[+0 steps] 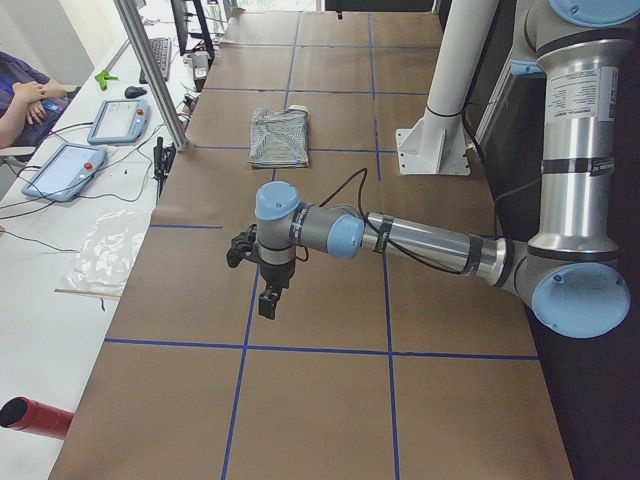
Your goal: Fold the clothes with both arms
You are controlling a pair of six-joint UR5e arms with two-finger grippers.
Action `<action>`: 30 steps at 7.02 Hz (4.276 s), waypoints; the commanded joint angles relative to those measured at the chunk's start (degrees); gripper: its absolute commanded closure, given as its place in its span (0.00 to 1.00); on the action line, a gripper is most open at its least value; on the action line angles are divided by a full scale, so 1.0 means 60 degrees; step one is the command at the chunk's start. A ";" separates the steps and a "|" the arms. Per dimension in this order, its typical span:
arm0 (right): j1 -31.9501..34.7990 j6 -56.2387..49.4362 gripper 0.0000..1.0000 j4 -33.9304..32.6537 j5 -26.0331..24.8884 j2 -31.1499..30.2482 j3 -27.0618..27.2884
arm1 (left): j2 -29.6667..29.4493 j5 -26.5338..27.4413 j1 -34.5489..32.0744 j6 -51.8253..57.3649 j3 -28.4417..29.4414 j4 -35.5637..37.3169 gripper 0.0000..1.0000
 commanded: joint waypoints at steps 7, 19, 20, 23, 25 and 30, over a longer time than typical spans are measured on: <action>0.0515 0.0009 0.00 0.0088 0.0180 0.0161 -0.0084 | 0.0045 -0.1476 -0.1351 0.1912 0.1449 -0.0025 0.00; 0.0531 0.0009 0.00 0.0323 0.0151 0.0131 -0.0143 | 0.0163 -0.1154 -0.1337 0.1941 0.1436 -0.0040 0.00; 0.0531 0.0009 0.00 0.0337 0.0151 0.0117 -0.0143 | 0.0163 -0.1154 -0.1337 0.1941 0.1436 -0.0054 0.00; 0.0531 0.0009 0.00 0.0337 0.0151 0.0131 -0.0128 | 0.0163 -0.1154 -0.1337 0.1941 0.1436 -0.0054 0.00; 0.0531 0.0009 0.00 0.0337 0.0136 0.0117 -0.0143 | 0.0163 -0.1140 -0.1337 0.1927 0.1421 -0.0040 0.00; 0.0532 0.0009 0.00 0.0337 0.0121 0.0029 -0.0143 | 0.0163 -0.1066 -0.1337 0.1927 0.1421 -0.0040 0.00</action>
